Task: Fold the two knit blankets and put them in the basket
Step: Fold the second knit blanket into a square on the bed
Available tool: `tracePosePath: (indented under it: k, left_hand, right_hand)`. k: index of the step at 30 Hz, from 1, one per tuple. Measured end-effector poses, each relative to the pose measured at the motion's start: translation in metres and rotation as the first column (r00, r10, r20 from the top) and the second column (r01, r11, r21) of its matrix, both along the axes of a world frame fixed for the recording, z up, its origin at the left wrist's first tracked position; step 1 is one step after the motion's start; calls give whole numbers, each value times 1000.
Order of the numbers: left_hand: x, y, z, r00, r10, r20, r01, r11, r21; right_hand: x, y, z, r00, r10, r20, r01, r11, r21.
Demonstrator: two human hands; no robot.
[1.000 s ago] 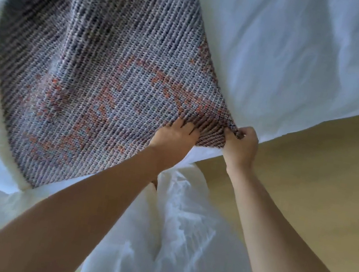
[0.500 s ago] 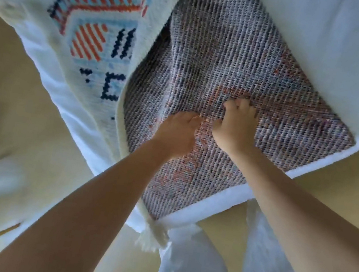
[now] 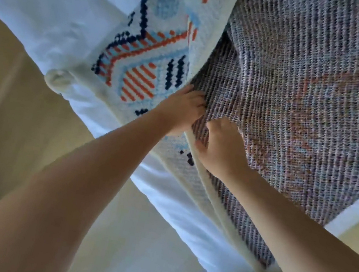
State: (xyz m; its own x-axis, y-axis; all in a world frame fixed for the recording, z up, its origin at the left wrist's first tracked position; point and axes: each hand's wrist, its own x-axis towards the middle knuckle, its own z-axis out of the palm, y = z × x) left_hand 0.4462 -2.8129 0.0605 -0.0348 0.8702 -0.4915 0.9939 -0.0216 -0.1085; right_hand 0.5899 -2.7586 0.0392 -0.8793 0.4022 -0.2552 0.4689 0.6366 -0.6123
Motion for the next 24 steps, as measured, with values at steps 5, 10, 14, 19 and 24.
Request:
tracePosePath:
  k: [5, 10, 14, 19, 24]
  left_hand:
    - [-34, 13, 15, 972, -216, -95, 213, 976, -41]
    - [-52, 10, 16, 974, -222, -44, 215, 968, -130]
    - [-70, -48, 8, 942, -333, 32, 334, 933, -136]
    - [-98, -124, -13, 892, -438, 112, 445, 895, -41]
    - [-136, -111, -17, 850, -525, 39, 521, 849, 91]
  right_hand:
    - [-27, -27, 4, 987, 30, 161, -15, 996, -92]
    - [-46, -32, 3, 990, -92, 110, 104, 989, -102]
    - [-44, -61, -1, 972, 138, 189, -95, 971, -221]
    - [-65, -96, -10, 894, 159, 418, -113, 985, -134]
    - [-115, -95, 5, 904, -108, 413, 135, 990, -36]
